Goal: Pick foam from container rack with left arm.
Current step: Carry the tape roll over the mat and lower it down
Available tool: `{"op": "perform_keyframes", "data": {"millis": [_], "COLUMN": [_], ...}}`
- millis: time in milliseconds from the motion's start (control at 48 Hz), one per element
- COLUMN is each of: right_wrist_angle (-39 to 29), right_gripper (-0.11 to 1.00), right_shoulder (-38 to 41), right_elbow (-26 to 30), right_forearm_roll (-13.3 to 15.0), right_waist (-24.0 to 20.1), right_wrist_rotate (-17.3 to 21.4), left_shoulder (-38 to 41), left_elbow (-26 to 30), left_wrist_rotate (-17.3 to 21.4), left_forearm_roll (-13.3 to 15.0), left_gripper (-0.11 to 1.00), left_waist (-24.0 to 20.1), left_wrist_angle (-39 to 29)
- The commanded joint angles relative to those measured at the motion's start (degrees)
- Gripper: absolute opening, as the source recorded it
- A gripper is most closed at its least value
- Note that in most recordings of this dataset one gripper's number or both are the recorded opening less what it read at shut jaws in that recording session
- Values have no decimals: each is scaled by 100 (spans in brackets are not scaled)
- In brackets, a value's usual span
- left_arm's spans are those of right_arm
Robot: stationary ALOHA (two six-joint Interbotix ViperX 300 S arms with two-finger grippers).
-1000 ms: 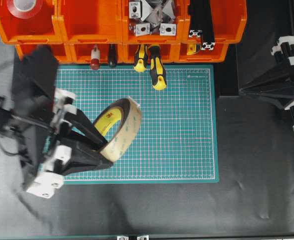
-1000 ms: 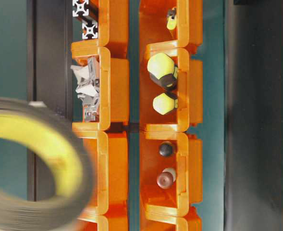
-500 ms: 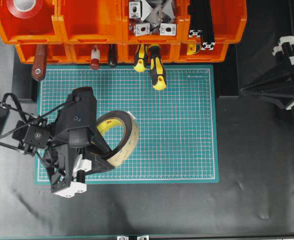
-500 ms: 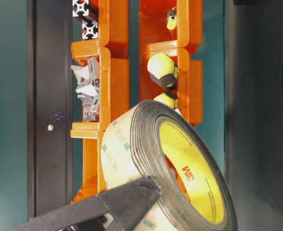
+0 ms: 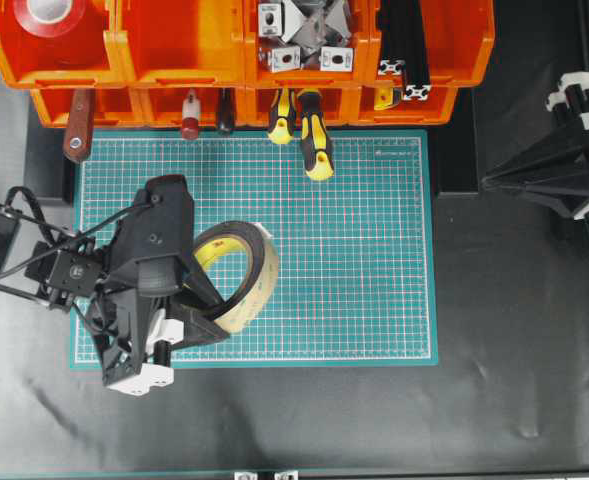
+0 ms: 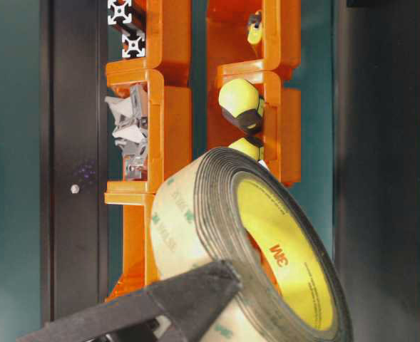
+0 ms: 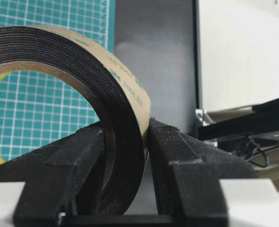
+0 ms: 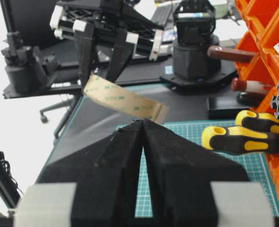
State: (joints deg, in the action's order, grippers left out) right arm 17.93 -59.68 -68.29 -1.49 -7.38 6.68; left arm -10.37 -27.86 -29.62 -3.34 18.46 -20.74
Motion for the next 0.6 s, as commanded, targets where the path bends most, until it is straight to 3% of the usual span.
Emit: {"op": "perform_keyframes", "data": {"millis": [0,188,250,584], "right_wrist_angle": [9,18,9,18], "right_gripper": [0,0,1,0], "right_shoulder": [26,35,35,26], "right_elbow": [193,193,202,193], "right_forearm_roll": [-18,-18,-18,-18], "right_waist": [-9,-9,-18,-9], "right_wrist_rotate": [0,0,9,9], "left_shoulder": [-35,70,105,114], "left_elbow": [62,53,53,53], "left_wrist_rotate": [18,26,18,-44], "left_forearm_roll": [-26,-26,-26,-26], "left_gripper": [32,80,89,91], "left_waist": [18,0,-9,-9], "left_wrist_angle": [53,35,35,35]}}
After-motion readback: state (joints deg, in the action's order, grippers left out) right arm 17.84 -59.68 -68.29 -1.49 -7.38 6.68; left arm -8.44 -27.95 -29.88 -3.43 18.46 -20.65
